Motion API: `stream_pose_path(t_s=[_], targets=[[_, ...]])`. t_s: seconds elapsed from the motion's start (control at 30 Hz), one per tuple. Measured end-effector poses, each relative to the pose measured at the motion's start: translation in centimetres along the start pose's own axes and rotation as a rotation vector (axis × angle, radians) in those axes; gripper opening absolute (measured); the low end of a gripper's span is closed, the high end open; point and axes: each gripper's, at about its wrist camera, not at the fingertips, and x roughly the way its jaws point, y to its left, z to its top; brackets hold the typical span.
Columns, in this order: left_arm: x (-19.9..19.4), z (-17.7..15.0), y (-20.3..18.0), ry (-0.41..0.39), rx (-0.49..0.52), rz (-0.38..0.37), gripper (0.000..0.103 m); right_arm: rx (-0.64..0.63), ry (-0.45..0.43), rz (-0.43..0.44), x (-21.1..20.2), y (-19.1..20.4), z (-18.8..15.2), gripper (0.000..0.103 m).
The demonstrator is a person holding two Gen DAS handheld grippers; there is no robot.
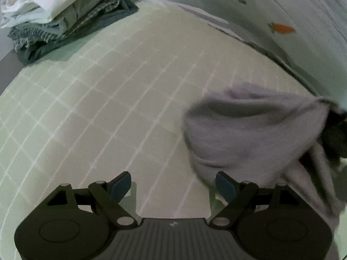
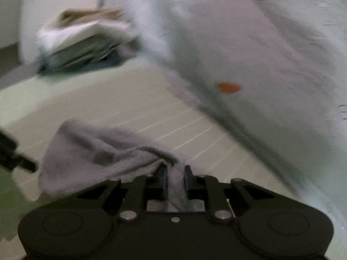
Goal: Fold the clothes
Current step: 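Lay the sweatshirt on the mat and open both grippers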
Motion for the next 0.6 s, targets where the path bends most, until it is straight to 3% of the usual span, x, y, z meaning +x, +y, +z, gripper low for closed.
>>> stream_pose_path(t_s=[0.1, 0.17, 0.27, 0.3, 0.33, 0.37, 0.43, 0.6], targets=[[1.1, 1.7, -0.5, -0.012, -0.005, 0.009, 0.086, 0.084, -0.028, -0.074, 2.2, -4.5, 1.3, 0.012], [1.7, 2.6, -1.0, -0.023, 0.007, 0.025, 0.086, 0.187, -0.023, -0.195, 3.8, -8.9, 1.3, 0.013], [2.2, 3.3, -1.8, -0.036, 0.028, 0.032, 0.087, 0.322, 0.072, -0.371, 5.4, -13.5, -0.2, 0.046], [2.4, 3.2, -2.0, -0.031, 0.033, 0.025, 0.088, 0.363, 0.100, -0.428, 5.8, -14.8, -0.7, 0.048], [2.6, 3.2, -2.2, -0.027, 0.037, 0.018, 0.090, 0.381, 0.106, -0.469, 5.3, -15.0, -1.5, 0.055], [2.8, 3.1, -2.4, -0.019, 0.042, 0.011, 0.090, 0.406, 0.114, -0.475, 4.7, -14.8, -2.4, 0.072], [3.3, 2.6, -2.9, 0.009, 0.057, -0.012, 0.090, 0.472, 0.128, -0.425, 3.0, -13.9, -4.4, 0.083], [3.3, 1.2, -4.9, 0.049, 0.110, -0.072, 0.090, 0.624, 0.173, -0.319, -2.7, -8.7, -8.5, 0.083]])
